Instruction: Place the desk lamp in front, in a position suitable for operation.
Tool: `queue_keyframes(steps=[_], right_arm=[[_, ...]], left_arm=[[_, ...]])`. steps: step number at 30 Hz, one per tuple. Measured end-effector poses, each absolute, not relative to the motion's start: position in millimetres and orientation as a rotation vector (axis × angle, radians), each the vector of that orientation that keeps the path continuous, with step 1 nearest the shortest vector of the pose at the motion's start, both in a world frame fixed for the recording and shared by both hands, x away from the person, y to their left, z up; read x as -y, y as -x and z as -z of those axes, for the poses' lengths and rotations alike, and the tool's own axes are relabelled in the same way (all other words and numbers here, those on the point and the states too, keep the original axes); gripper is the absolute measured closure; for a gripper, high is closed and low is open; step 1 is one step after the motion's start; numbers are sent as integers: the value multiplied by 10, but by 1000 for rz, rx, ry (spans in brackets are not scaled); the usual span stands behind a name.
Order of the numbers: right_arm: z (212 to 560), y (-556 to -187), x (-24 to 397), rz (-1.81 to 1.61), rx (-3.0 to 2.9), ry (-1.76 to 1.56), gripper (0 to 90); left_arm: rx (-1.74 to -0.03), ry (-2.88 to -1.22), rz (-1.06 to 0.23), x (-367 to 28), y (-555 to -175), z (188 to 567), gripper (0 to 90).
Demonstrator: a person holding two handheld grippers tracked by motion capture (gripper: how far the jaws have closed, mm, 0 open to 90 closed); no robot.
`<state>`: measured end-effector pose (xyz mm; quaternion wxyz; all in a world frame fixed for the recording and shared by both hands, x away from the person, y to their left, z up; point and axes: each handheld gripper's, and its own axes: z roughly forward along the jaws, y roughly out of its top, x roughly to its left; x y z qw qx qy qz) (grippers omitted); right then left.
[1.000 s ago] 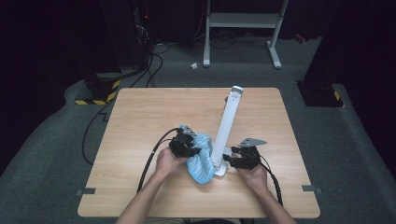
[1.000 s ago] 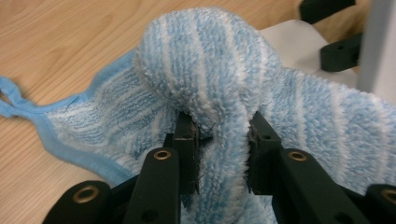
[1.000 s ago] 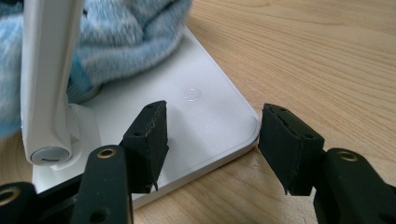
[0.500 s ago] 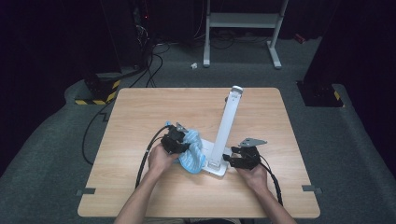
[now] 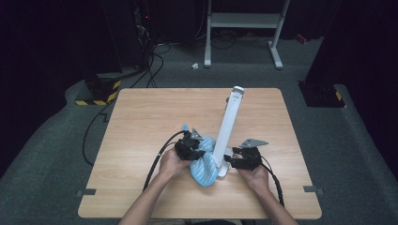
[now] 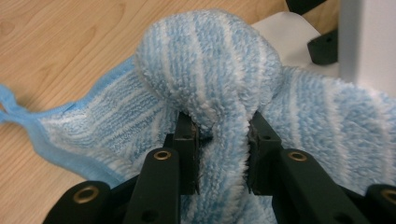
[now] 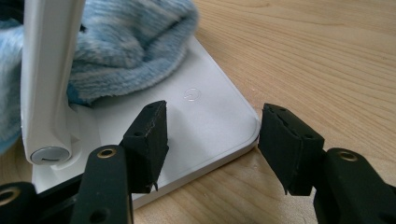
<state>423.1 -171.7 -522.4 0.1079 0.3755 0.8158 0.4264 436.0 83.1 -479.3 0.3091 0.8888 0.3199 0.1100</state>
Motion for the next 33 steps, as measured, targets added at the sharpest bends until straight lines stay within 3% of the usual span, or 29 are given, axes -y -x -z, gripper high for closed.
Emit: queue_keyframes(steps=[7, 14, 22, 27, 33], right_arm=[[5224, -4228, 1716, -1255, -2399, -1104, 415], [5224, -4228, 1716, -1255, -2398, -1102, 416], [5224, -4228, 1716, -1255, -2398, -1101, 415], [5224, -4228, 1716, -1254, -2398, -1100, 415], [5224, -4226, 1714, -1253, -2396, -1100, 416]], left_arm=[[-918, -2360, -371, -979, -4488, 4810, 699], [-1052, -2294, -333, -1240, -4497, 4811, 699], [-969, -2275, -250, -939, -4569, 4823, 698], [-929, -2312, -291, -721, -4621, 4835, 693], [-969, -2324, -352, -805, -4670, 4836, 689]])
